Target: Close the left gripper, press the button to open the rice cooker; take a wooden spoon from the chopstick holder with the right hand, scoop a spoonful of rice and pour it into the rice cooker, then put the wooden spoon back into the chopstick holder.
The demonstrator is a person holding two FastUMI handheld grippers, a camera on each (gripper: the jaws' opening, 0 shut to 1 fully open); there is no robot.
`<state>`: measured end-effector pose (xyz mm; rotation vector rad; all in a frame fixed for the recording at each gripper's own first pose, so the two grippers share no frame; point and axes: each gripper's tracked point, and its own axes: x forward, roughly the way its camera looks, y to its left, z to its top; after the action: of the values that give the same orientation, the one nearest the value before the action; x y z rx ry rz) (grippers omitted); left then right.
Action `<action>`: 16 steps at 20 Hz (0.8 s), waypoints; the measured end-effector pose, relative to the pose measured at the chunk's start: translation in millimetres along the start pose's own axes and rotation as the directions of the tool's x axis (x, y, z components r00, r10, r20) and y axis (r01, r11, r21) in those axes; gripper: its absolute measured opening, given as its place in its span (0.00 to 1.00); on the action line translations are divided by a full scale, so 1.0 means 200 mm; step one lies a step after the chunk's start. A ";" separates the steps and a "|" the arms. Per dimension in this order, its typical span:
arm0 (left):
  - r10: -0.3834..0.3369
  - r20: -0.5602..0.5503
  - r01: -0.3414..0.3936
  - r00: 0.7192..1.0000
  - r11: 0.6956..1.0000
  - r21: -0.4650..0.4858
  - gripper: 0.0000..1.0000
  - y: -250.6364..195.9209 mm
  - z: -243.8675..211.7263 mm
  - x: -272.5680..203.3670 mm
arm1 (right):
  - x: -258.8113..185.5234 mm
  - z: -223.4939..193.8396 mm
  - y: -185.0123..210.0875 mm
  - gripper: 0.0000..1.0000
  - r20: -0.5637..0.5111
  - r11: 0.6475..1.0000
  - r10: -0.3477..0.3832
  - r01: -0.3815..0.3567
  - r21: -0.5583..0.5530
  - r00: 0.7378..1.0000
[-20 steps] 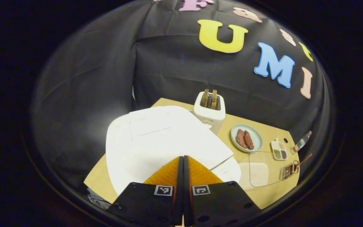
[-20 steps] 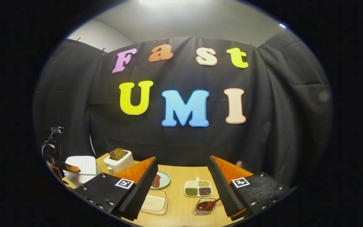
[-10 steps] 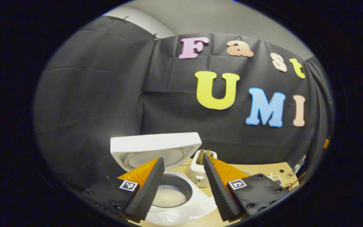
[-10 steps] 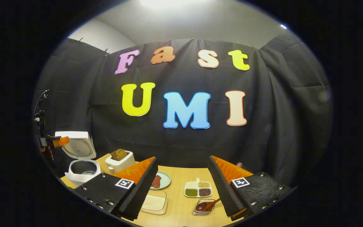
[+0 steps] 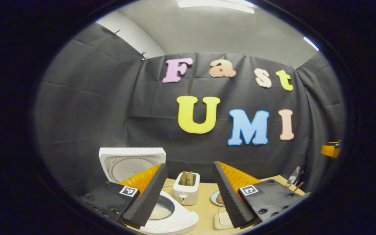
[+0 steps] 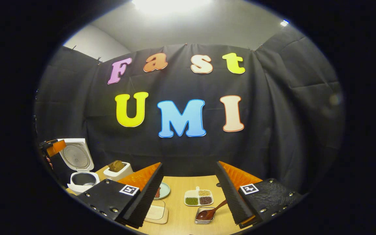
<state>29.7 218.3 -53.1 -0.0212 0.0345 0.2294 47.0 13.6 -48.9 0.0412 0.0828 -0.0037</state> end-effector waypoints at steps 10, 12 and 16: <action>-0.099 -0.056 0.098 0.994 0.995 -0.016 0.99 -0.28 -0.01 -0.01 | 0.07 -0.29 -0.30 0.97 -0.076 0.994 -0.081 0.086 0.064 0.994; -0.104 -0.058 0.102 0.993 0.994 -0.034 0.97 -0.32 -0.01 -0.02 | 0.12 -0.42 -0.41 0.96 -0.110 0.990 -0.118 0.125 0.066 0.987; -0.096 -0.080 0.094 0.992 0.995 -0.024 0.99 -0.37 -0.07 -0.02 | 0.16 -0.65 -0.53 0.98 -0.177 0.990 -0.123 0.133 0.044 0.977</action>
<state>42.1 144.9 -65.9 -0.0518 0.1123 0.1335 66.9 -86.1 -185.3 0.0916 0.2600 -0.1313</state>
